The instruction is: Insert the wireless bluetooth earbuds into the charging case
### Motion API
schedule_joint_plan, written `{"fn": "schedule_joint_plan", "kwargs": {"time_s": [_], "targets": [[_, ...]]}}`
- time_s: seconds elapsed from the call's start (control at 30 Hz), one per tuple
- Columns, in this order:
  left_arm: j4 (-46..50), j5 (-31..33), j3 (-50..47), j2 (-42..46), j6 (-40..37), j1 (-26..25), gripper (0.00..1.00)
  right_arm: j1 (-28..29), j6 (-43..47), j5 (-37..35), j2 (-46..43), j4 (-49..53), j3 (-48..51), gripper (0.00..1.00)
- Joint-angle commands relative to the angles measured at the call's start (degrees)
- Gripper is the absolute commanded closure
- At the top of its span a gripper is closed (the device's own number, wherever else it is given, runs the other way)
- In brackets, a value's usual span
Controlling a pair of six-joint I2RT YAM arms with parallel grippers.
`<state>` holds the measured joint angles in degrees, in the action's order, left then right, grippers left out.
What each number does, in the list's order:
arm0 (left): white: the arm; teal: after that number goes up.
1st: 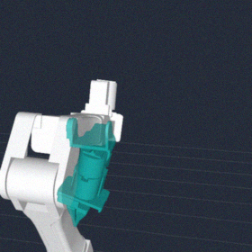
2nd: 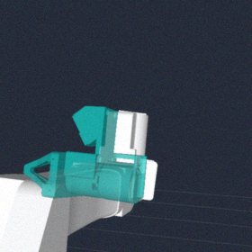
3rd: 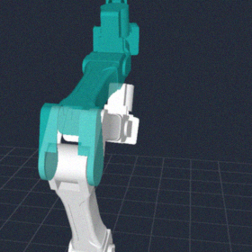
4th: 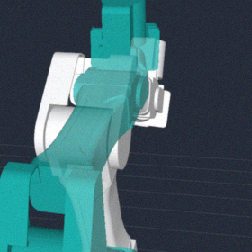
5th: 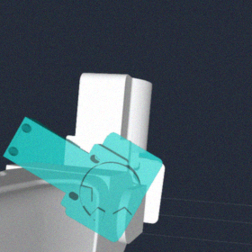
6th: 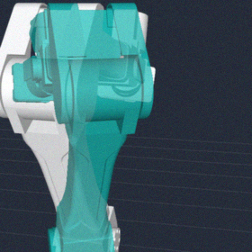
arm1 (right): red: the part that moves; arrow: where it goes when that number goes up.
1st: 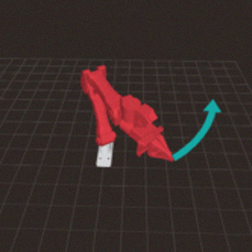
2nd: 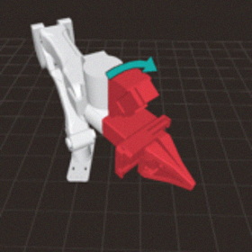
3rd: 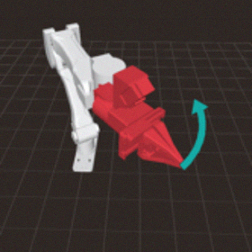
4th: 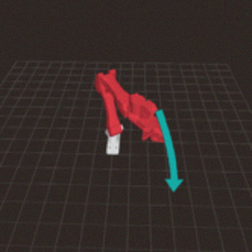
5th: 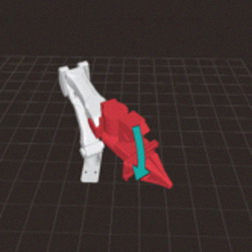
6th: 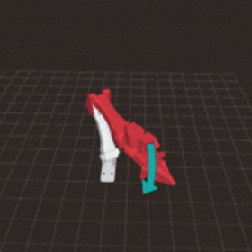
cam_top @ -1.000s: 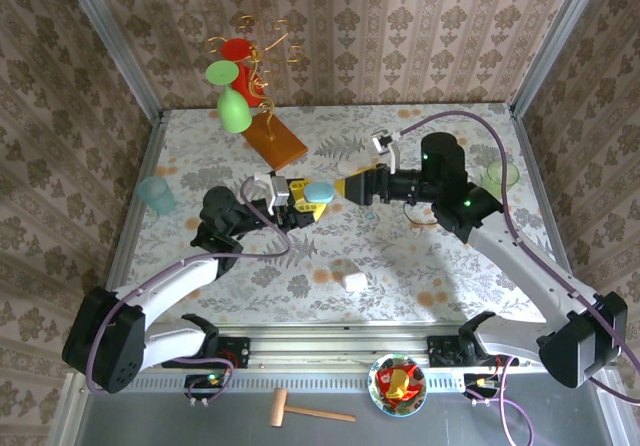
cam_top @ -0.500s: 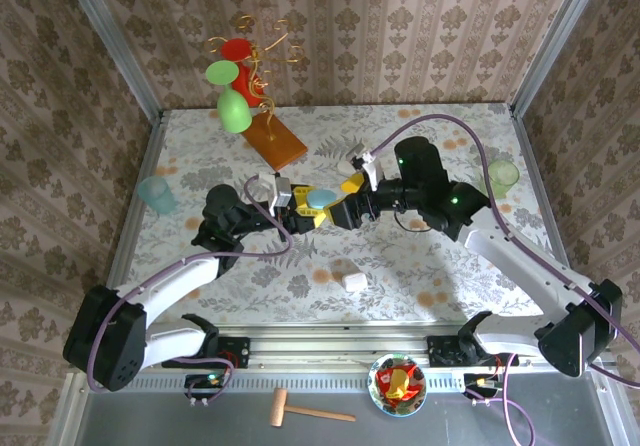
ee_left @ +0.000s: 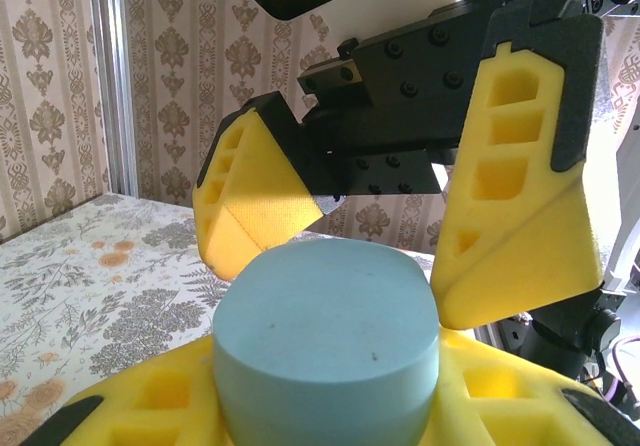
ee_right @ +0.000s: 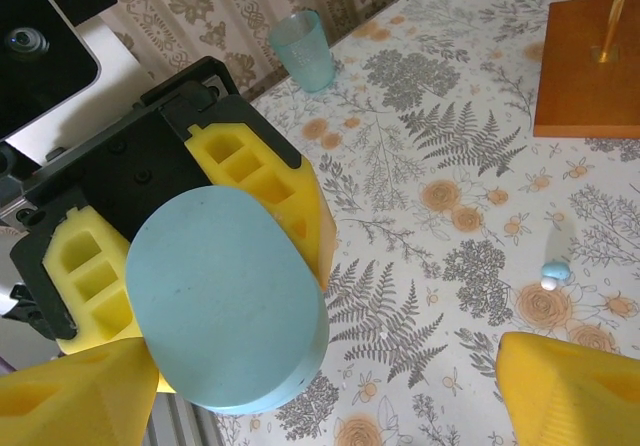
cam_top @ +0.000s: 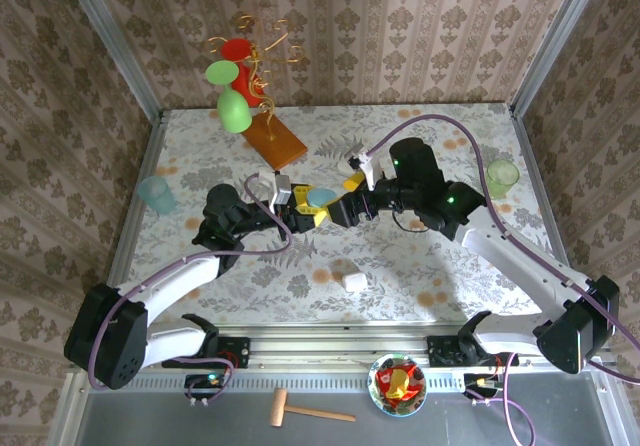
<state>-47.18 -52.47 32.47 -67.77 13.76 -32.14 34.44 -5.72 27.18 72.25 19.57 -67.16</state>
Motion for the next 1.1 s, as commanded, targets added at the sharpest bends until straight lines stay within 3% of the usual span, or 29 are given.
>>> {"fn": "schedule_joint_plan", "kwargs": {"time_s": [0.0,0.73,0.97,1.07], "targets": [[-2.56,-3.43,1.34,0.51,0.32,-0.54,0.74,-0.8,-1.2,-4.85,-1.22,-2.69,-1.01,0.12],[-2.19,-4.91,0.24,1.59,-2.02,-1.1,0.75,-2.88,-4.04,-4.71,-0.64,-2.77,-2.63,0.13],[-1.98,-1.24,-0.64,1.15,-3.96,-0.28,0.74,-2.86,-6.17,6.44,-5.18,-7.44,0.49,0.11],[-3.02,0.92,-1.53,0.99,-3.96,1.07,0.74,-3.8,-8.73,6.31,-9.92,-11.62,4.58,0.09]]}}
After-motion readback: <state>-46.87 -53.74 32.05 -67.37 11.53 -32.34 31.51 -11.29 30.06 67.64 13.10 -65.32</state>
